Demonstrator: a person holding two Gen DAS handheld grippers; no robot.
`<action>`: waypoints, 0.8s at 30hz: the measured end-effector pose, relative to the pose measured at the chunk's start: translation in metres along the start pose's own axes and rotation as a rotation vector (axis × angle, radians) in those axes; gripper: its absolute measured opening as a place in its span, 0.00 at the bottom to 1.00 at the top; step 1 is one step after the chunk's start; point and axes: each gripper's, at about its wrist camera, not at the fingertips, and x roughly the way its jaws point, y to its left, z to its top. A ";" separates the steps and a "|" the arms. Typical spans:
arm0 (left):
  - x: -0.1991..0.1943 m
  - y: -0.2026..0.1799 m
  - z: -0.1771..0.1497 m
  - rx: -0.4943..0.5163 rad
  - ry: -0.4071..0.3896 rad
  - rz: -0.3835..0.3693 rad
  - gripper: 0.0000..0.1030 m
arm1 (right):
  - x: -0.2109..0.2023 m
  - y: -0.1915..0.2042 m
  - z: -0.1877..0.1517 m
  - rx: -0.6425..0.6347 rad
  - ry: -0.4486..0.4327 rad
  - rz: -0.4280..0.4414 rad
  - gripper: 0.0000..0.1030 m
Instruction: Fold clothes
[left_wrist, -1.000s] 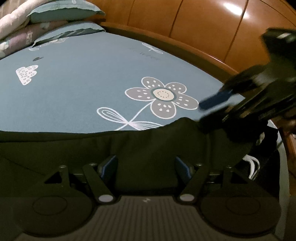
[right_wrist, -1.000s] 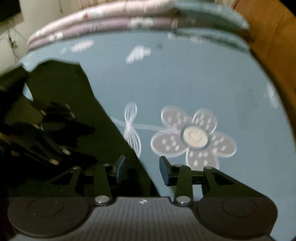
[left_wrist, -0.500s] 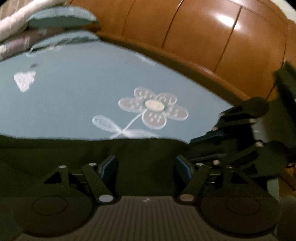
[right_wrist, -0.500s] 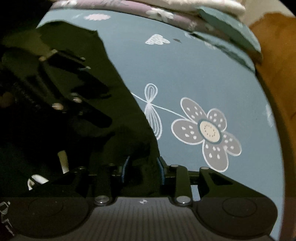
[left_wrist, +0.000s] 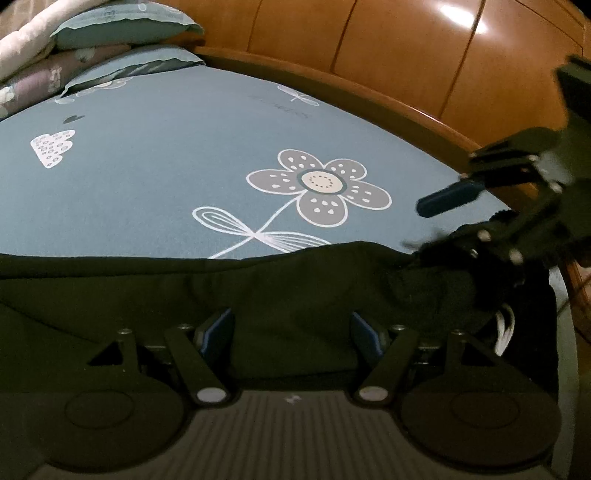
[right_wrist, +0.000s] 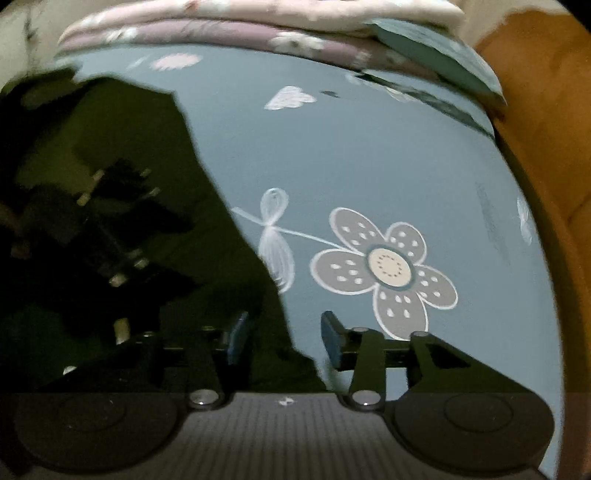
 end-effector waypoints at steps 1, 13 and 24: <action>0.000 0.000 0.000 0.002 0.000 0.000 0.68 | 0.006 -0.008 0.001 0.027 0.015 0.029 0.48; -0.005 -0.001 0.000 0.010 -0.023 0.002 0.69 | 0.034 -0.022 -0.002 0.158 0.059 0.216 0.05; -0.055 0.003 0.002 -0.027 -0.170 -0.034 0.77 | 0.002 -0.012 0.045 -0.074 -0.030 -0.160 0.04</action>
